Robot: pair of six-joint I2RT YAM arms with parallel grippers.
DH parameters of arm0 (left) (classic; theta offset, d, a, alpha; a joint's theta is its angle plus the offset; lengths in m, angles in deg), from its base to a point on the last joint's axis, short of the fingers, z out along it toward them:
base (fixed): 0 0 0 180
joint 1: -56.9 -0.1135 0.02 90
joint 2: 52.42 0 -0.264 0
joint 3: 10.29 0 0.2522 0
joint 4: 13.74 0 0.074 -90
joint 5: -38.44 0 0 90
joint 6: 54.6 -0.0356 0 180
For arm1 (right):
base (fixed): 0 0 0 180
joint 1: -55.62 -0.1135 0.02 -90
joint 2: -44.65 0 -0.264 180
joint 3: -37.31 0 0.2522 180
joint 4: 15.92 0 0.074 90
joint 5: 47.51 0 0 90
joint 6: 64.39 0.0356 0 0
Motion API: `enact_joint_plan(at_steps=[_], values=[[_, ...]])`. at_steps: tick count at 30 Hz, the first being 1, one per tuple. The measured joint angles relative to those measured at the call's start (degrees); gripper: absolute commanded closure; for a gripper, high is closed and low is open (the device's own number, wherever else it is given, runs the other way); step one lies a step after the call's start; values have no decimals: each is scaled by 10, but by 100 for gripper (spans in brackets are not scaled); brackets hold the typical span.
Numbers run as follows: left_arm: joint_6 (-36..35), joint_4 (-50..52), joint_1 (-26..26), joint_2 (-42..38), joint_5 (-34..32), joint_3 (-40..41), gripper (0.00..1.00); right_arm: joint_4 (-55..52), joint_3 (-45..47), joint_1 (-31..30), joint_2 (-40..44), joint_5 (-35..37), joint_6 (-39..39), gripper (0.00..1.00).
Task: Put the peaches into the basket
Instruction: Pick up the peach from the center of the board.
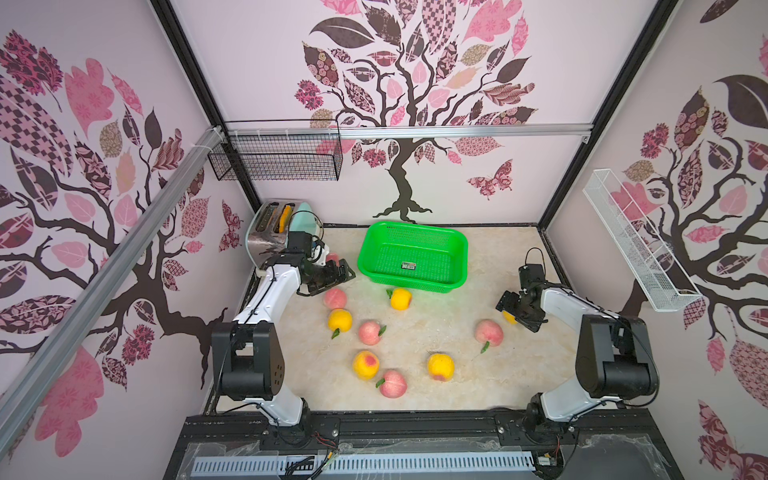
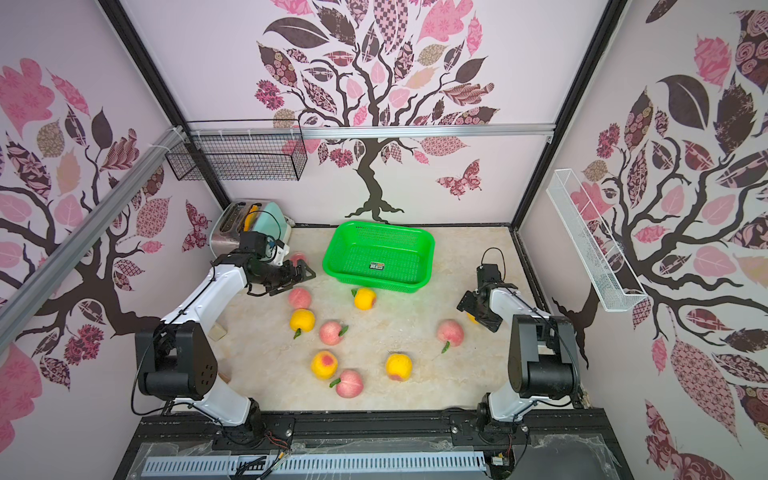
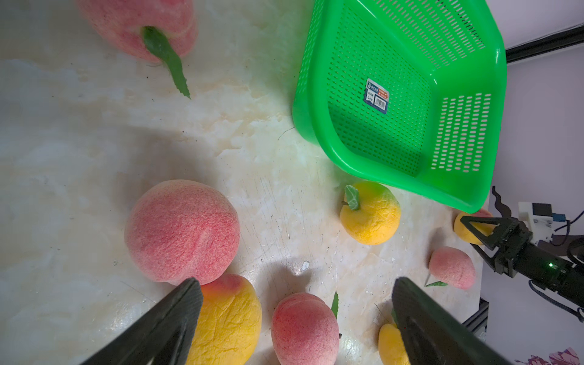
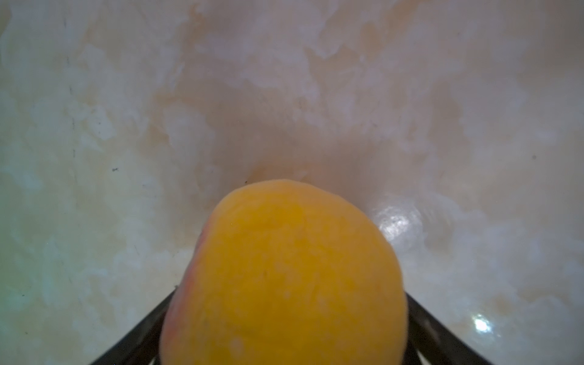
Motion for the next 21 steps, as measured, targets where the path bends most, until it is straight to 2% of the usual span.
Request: enact_joint_plan(at_steps=[11, 21], values=[[12, -15, 0, -6, 7, 19, 2, -6, -6, 0, 42, -5, -40, 37], [21, -23, 0, -6, 30, 23, 2, -4, -5, 0, 61, -34, -64, 41]])
